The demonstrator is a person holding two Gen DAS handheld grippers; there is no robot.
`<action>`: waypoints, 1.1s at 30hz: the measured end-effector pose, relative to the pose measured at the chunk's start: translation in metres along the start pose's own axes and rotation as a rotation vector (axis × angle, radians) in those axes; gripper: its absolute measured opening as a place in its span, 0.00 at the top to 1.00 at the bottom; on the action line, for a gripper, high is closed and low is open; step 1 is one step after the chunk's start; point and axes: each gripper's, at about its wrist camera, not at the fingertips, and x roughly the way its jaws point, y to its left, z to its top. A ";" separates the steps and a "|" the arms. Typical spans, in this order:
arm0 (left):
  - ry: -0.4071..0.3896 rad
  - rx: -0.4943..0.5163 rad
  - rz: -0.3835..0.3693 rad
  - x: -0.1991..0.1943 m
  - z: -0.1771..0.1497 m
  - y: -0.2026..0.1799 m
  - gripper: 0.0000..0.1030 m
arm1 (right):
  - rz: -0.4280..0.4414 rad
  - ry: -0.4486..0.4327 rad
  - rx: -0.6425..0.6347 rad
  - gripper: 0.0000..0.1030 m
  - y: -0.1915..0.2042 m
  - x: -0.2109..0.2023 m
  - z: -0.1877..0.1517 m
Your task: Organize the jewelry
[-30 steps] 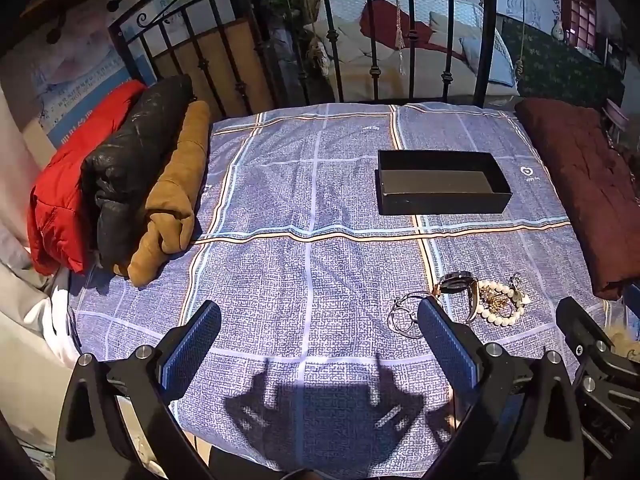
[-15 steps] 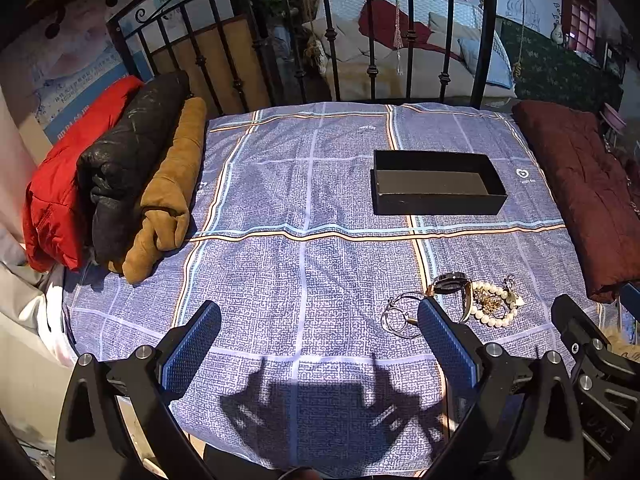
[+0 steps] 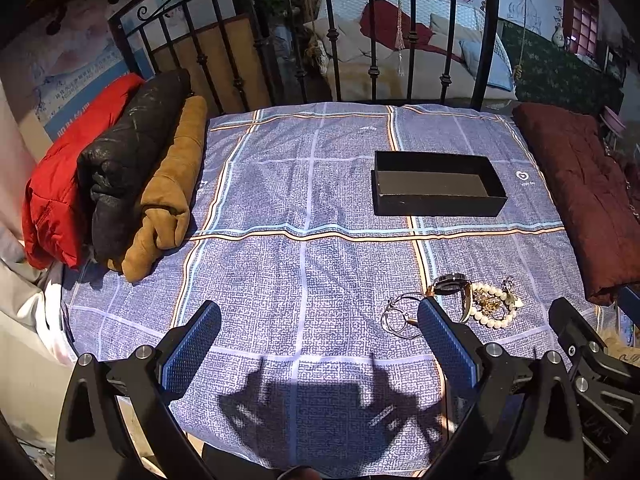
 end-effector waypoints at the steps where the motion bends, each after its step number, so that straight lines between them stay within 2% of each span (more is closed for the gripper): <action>1: 0.001 -0.001 0.001 0.000 0.000 0.000 0.06 | 0.000 0.000 0.000 0.05 0.000 0.000 0.000; 33: -0.001 -0.007 -0.001 -0.001 -0.002 0.001 0.06 | -0.005 -0.001 -0.008 0.05 0.003 0.002 -0.001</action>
